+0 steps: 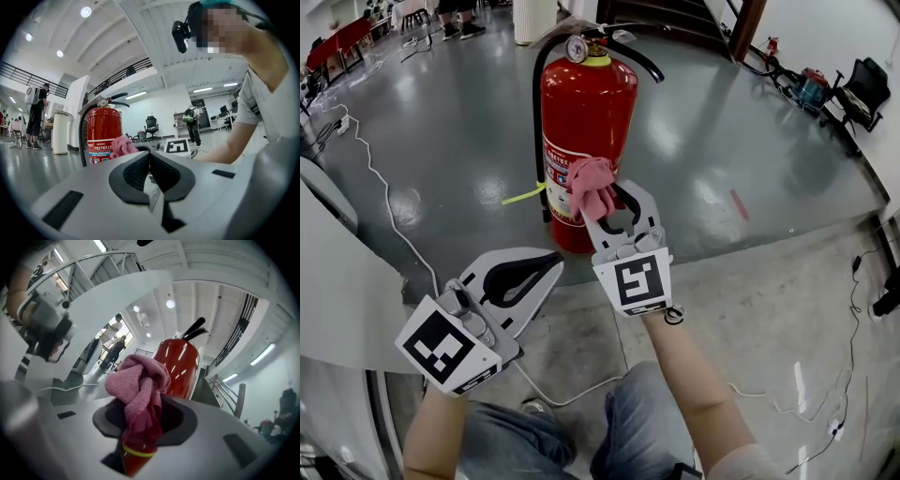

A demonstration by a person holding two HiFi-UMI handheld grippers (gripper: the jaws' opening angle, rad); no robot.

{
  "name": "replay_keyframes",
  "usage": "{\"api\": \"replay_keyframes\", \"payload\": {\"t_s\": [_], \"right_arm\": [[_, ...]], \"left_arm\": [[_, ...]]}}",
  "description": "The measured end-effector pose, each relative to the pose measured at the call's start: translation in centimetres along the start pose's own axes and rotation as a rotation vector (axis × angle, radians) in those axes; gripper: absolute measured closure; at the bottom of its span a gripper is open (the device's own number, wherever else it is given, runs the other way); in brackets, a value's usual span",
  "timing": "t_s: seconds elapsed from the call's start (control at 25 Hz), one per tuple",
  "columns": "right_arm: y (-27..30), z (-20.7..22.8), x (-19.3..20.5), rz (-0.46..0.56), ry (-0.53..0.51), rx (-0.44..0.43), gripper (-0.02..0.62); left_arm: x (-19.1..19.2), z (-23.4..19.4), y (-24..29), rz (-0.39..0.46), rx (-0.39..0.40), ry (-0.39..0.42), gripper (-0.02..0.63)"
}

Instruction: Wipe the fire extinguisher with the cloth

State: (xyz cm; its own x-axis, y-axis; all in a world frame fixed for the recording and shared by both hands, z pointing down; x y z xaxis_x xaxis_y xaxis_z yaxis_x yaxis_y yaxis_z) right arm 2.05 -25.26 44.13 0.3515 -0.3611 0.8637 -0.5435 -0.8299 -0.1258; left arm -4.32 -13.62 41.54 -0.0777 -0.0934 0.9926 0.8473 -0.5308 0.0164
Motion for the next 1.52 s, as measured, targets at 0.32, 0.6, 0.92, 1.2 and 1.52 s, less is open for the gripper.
{"api": "replay_keyframes", "payload": {"t_s": [0.32, 0.6, 0.92, 1.2, 1.52], "right_arm": [[-1.5, -4.7, 9.8, -0.197, 0.008, -0.035, 0.451], [-2.3, -7.4, 15.4, -0.367, 0.046, -0.102, 0.451], [-2.0, -5.3, 9.1, -0.214, 0.135, -0.091, 0.454], [-1.4, -2.4, 0.6, -0.101, 0.235, -0.112, 0.454], [-3.2, 1.1, -9.4, -0.055, 0.352, -0.148, 0.454]], "left_arm": [[1.4, -0.1, -0.1, -0.025, -0.006, -0.012, 0.595], [2.1, 0.3, -0.3, -0.049, -0.011, -0.017, 0.595], [1.5, -0.6, -0.5, -0.034, -0.026, -0.031, 0.595], [-1.8, -2.8, 0.9, -0.054, -0.005, -0.087, 0.595], [-10.0, -3.9, 0.8, -0.088, -0.009, -0.067, 0.595]]}}
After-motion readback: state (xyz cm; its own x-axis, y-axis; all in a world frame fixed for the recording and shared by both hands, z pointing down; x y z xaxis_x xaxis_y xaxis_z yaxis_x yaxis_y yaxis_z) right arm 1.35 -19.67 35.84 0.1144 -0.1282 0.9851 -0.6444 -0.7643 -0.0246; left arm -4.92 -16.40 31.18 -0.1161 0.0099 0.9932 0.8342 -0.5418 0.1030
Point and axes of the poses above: the fingertips, and each gripper's own axes: y forward along the fingers, z to its right, x out of its underside, the point moved 2 cm from there along -y, backward along the fingers
